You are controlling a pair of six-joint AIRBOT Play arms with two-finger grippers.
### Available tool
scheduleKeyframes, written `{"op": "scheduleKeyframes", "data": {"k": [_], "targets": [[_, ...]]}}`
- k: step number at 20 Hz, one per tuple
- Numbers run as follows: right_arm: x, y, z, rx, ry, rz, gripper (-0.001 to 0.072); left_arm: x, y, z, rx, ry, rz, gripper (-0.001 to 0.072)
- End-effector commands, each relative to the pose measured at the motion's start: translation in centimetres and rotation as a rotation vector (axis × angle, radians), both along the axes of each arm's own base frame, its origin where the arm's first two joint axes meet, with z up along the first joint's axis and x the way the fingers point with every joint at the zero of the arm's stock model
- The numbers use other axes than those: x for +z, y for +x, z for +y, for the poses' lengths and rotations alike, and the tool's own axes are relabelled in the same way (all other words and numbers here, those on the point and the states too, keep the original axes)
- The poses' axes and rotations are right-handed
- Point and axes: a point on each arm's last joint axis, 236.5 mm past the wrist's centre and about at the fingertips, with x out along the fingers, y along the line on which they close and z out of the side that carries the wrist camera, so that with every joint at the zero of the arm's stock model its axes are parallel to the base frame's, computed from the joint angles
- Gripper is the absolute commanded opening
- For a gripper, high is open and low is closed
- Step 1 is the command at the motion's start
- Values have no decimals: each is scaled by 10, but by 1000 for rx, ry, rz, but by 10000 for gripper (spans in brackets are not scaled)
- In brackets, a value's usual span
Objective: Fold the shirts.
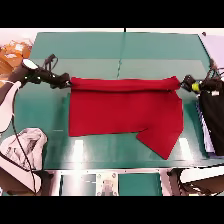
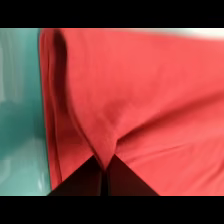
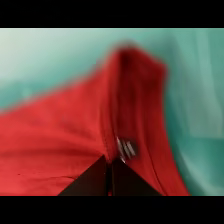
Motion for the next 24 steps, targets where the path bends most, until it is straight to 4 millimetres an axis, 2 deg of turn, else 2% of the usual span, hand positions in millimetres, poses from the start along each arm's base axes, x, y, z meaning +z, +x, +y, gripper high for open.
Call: {"op": "scheduleKeyframes", "data": {"k": [1,3,6,7,8,9,10,11,12,13,14,17,19,20,22,23,24], "targets": [[-39,-40,9,-6,9,104,11,-20,-23,-13,-33,14,80,22],[-45,-44,11,-8,13,118,11,-20,-25,-12,-16,11,100,22],[-42,-42,10,-9,12,111,16,-20,-34,-15,-25,0,138,24],[-38,-41,11,0,18,111,207,-19,-43,-17,-51,-10,171,188],[-30,-40,11,14,27,108,457,-15,-52,-16,-57,-19,219,500],[-18,-40,9,31,41,104,469,-8,-59,-12,-60,-24,266,541],[-3,-41,5,30,62,110,414,2,-66,-6,-67,-29,309,512],[12,-45,-1,17,80,123,336,12,-72,-1,-75,-41,345,365],[25,-51,-6,2,94,131,303,24,-79,5,-83,-51,373,213],[36,-59,-9,-2,105,134,132,33,-85,9,-92,-53,381,98],[45,-72,-10,11,103,149,12,41,-91,13,-100,-35,380,22],[55,-122,-25,-56,20,251,12,51,-119,34,-111,136,361,20],[56,-173,-46,-194,-90,352,12,56,-146,25,-104,179,297,20],[55,-198,-50,-254,-126,387,12,55,-162,16,-88,187,247,20],[44,-238,-38,-329,-130,435,15,44,-201,-1,1,184,187,22],[32,-254,-27,-326,-119,462,39,35,-220,-8,38,180,178,23],[17,-269,-13,-332,-90,504,260,26,-237,-15,65,173,169,24]]}}
